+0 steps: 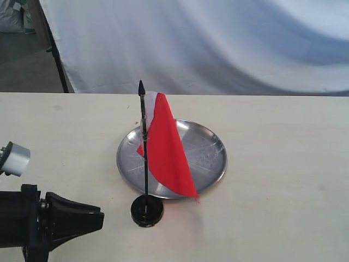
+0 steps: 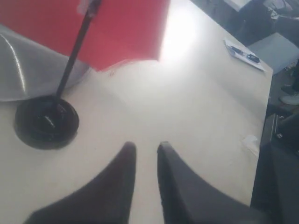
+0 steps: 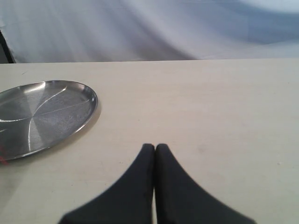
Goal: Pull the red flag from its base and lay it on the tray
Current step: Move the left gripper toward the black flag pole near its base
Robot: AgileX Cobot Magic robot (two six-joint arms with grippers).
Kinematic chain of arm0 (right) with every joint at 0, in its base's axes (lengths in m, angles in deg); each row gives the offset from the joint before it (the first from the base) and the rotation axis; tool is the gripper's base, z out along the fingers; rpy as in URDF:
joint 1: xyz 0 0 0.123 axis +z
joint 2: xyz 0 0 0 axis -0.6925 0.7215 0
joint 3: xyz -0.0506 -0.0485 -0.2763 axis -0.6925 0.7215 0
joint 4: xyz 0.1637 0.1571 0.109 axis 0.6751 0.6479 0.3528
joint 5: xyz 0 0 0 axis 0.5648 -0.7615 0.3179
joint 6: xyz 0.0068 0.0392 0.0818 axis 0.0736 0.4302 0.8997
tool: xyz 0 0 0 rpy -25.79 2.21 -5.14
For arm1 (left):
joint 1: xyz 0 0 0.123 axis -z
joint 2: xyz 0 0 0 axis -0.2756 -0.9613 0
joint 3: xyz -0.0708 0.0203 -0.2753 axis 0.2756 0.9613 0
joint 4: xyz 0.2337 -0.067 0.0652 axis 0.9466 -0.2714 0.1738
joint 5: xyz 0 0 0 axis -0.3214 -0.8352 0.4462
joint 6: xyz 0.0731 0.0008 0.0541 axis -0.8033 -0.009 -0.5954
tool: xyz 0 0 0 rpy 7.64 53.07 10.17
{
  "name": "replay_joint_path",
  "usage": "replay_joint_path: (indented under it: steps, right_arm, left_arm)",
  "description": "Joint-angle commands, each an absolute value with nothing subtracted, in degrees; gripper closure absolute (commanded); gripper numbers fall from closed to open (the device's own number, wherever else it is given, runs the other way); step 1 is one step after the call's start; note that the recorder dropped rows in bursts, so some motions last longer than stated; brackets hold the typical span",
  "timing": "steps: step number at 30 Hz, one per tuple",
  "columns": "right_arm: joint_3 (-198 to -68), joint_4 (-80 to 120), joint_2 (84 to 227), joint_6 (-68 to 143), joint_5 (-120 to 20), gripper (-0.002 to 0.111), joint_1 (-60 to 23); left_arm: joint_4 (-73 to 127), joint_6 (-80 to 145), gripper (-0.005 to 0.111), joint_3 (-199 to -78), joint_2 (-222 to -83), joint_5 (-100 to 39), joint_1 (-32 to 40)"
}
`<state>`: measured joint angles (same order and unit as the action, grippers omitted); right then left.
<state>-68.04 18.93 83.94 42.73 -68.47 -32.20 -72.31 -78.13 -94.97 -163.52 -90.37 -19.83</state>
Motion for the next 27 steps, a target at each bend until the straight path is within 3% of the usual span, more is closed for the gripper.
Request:
replay_joint_path:
  steps: [1, 3, 5, 9, 16, 27]
  right_arm:
    - [-67.9, 18.4, 83.5, 42.6, -68.2, 0.108, -32.2]
    - [-67.9, 18.4, 83.5, 42.6, -68.2, 0.108, -32.2]
    - [-67.9, 18.4, 83.5, 42.6, -68.2, 0.108, -32.2]
    - [-67.9, 18.4, 83.5, 42.6, -68.2, 0.108, -32.2]
    - [-67.9, 18.4, 83.5, 42.6, -68.2, 0.108, -32.2]
    - [-67.9, 18.4, 83.5, 42.6, -68.2, 0.108, -32.2]
  left_arm:
    - [-73.0, -80.7, 0.062, -95.3, -168.3, -91.0, -19.9]
    - [-73.0, -80.7, 0.051, -96.6, -170.3, -91.1, -19.9]
    - [-73.0, -80.7, 0.05, -98.3, -172.2, -91.1, -19.2]
    - [-73.0, -80.7, 0.05, -104.0, -175.3, -88.6, -11.1]
    - [-73.0, -80.7, 0.05, -112.7, -178.0, -71.2, -1.5]
    - [-73.0, -80.5, 0.05, -113.6, -178.0, -65.0, -1.3]
